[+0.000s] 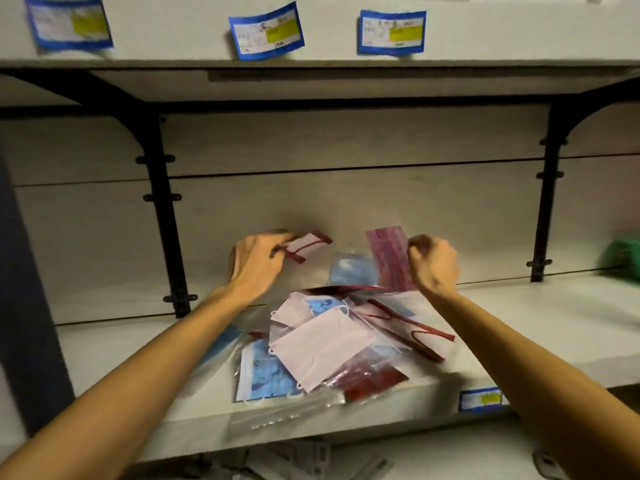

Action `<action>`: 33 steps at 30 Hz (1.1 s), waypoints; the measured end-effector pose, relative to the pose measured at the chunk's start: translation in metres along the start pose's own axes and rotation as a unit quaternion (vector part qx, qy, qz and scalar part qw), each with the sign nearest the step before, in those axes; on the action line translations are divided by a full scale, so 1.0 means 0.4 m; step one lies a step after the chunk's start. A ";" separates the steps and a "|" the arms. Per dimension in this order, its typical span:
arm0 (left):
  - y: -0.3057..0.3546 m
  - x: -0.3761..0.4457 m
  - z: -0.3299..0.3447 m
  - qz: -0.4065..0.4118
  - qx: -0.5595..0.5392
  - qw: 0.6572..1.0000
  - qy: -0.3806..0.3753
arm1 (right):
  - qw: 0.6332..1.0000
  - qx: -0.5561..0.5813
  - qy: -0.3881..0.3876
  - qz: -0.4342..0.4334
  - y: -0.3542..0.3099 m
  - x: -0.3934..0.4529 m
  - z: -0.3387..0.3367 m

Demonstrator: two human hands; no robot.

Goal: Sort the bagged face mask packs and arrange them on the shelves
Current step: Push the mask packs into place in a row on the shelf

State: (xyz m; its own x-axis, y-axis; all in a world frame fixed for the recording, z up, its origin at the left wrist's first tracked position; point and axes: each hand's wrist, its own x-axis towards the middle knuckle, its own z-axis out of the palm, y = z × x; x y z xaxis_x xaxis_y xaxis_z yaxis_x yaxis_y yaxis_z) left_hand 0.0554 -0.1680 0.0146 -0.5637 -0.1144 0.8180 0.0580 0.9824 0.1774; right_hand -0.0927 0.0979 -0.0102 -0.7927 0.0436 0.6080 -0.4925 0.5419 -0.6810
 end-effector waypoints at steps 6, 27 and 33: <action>0.009 -0.025 -0.016 -0.039 0.061 0.997 -0.014 | 0.983 0.165 0.085 0.005 -0.009 -0.018 -0.003; 0.091 -0.259 -0.317 -0.194 -0.295 0.936 0.001 | 0.915 0.383 0.080 0.102 -0.234 -0.327 -0.076; 0.021 -0.447 -0.555 -0.132 -0.248 0.960 0.001 | 0.896 0.417 0.051 0.144 -0.403 -0.576 -0.039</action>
State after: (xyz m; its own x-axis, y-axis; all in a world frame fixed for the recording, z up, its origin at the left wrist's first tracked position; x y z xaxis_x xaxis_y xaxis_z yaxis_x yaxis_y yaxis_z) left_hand 0.3397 -0.1718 -0.0088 -0.6105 -0.3510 0.7100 0.2984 0.7284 0.6167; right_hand 0.1748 0.0135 -0.0339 -0.9143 0.1800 0.3629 -0.4032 -0.3179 -0.8581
